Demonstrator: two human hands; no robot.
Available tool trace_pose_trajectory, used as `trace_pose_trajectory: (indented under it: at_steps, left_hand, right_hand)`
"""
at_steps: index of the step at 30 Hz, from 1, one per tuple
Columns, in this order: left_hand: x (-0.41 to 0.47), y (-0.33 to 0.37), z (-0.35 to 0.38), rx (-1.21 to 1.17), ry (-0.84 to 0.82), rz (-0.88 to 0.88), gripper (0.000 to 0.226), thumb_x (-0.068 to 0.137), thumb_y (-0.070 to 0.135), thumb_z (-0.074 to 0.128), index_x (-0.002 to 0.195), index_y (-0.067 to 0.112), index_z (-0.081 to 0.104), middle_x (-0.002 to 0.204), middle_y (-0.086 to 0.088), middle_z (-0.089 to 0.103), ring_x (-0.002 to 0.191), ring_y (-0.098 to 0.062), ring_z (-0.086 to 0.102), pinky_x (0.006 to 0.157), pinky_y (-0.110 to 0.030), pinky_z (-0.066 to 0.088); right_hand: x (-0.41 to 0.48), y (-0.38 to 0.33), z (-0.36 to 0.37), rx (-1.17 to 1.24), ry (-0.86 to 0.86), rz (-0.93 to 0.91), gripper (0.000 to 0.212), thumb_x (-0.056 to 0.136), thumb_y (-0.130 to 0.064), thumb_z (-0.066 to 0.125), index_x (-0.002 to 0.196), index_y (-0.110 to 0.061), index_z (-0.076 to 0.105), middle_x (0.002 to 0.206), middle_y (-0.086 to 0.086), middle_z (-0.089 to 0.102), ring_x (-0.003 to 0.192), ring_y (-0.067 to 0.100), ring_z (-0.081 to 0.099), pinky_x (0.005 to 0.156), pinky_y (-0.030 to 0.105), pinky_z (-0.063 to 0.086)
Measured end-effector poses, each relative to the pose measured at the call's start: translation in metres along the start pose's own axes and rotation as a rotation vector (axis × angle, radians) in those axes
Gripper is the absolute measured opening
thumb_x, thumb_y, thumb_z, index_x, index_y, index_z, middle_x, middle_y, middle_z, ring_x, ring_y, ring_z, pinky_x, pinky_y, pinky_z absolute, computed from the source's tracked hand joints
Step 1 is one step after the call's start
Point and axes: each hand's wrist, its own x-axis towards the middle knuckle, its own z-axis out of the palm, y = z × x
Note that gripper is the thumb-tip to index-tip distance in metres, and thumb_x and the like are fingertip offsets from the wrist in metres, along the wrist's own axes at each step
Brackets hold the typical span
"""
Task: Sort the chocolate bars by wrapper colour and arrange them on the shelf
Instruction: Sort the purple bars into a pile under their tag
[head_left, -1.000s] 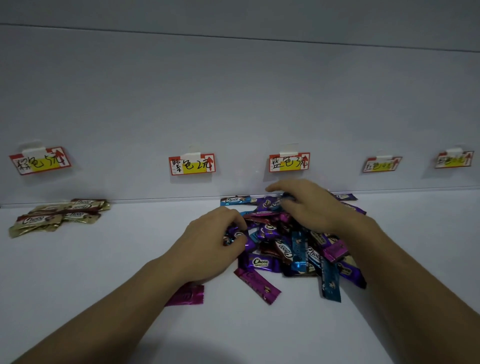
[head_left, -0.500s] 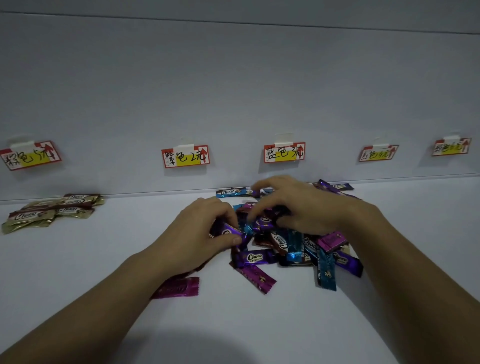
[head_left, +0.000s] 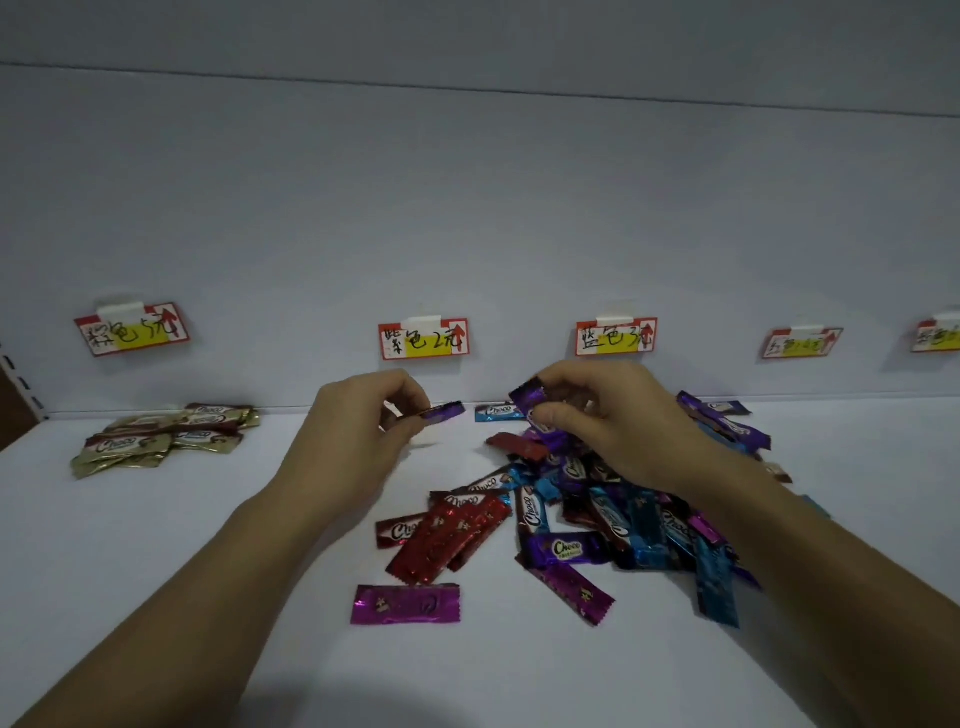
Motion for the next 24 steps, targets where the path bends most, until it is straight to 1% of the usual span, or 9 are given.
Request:
trace_pose_trajectory:
  at_steps: [1,3,7,10,12,15,18,21,24]
  left_hand:
    - [0.003,-0.009,-0.004,0.060,0.044,-0.001,0.019,0.089,0.013,0.074,0.084,0.030,0.068,0.087,0.016,0.066,0.074,-0.005,0.062,0.067,-0.021,0.048]
    - [0.009,-0.022,-0.006,0.142,0.117,-0.016,0.020,0.089,0.011,0.073,0.085,0.030,0.068,0.088,0.013,0.064,0.075,-0.004,0.060,0.066,-0.019,0.043]
    - [0.015,-0.046,-0.001,0.251,0.167,-0.083,0.012,0.086,0.015,0.077,0.087,0.027,0.074,0.091,0.007,0.062,0.076,-0.011,0.057,0.066,-0.030,0.047]
    - [0.018,-0.053,0.005,0.277,0.150,-0.081,0.009,0.087,0.019,0.077,0.091,0.026,0.078,0.094,0.004,0.062,0.079,-0.016,0.057,0.067,-0.032,0.047]
    - [0.021,-0.056,0.008,0.286,0.111,-0.072,0.013,0.090,0.018,0.073,0.098,0.024,0.080,0.097,-0.001,0.064,0.083,-0.021,0.061,0.070,-0.032,0.048]
    - [0.023,-0.055,0.008,0.278,0.033,-0.093,0.019,0.095,0.016,0.065,0.107,0.020,0.079,0.101,-0.006,0.067,0.087,-0.024,0.063,0.073,-0.030,0.048]
    - [0.024,-0.054,0.008,0.307,0.001,-0.079,0.022,0.097,0.013,0.061,0.110,0.018,0.078,0.105,-0.008,0.065,0.092,-0.025,0.063,0.079,-0.033,0.052]
    - [0.023,-0.051,0.008,0.329,-0.023,-0.070,0.025,0.100,0.012,0.057,0.117,0.018,0.075,0.110,-0.008,0.064,0.095,-0.024,0.062,0.082,-0.033,0.052]
    - [0.020,-0.050,0.008,0.319,-0.015,-0.059,0.026,0.099,0.011,0.058,0.118,0.018,0.075,0.107,-0.006,0.063,0.091,-0.022,0.061,0.081,-0.035,0.054]
  right_hand:
    - [0.008,-0.007,0.006,-0.046,0.003,0.004,0.026,0.093,-0.032,0.069,0.116,-0.021,0.071,0.097,-0.013,0.071,0.085,0.000,0.065,0.074,0.016,0.052]
    - [0.025,-0.021,0.016,-0.114,-0.019,0.006,0.024,0.089,-0.034,0.074,0.108,-0.018,0.074,0.093,-0.008,0.073,0.081,0.003,0.065,0.075,0.021,0.054]
    - [0.073,-0.040,0.054,-0.513,-0.047,-0.149,0.021,0.094,-0.036,0.068,0.101,-0.017,0.073,0.094,0.002,0.072,0.085,0.022,0.065,0.076,0.036,0.053]
    - [0.096,-0.042,0.080,-0.768,-0.063,-0.264,0.012,0.096,-0.022,0.063,0.098,-0.013,0.069,0.094,0.008,0.068,0.087,0.032,0.065,0.066,0.037,0.045]
    - [0.099,-0.042,0.092,-0.864,-0.128,-0.266,0.015,0.094,-0.011,0.061,0.106,-0.011,0.069,0.100,0.009,0.066,0.093,0.033,0.065,0.068,0.040,0.047]
    - [0.096,-0.038,0.102,-0.865,-0.205,-0.200,0.027,0.094,-0.007,0.059,0.120,-0.012,0.066,0.108,0.008,0.060,0.097,0.029,0.062,0.076,0.040,0.051]
    - [0.096,-0.033,0.104,-0.853,-0.183,-0.175,0.023,0.096,-0.014,0.059,0.118,-0.014,0.067,0.103,0.005,0.059,0.096,0.028,0.062,0.070,0.037,0.045]
    - [0.096,-0.028,0.102,-0.756,-0.212,-0.098,0.018,0.097,-0.013,0.058,0.110,-0.016,0.069,0.097,0.004,0.056,0.094,0.027,0.062,0.069,0.034,0.043]
    - [0.088,-0.027,0.089,-0.659,-0.200,-0.046,0.024,0.096,-0.008,0.055,0.112,-0.019,0.069,0.104,0.004,0.063,0.095,0.025,0.061,0.071,0.034,0.046]
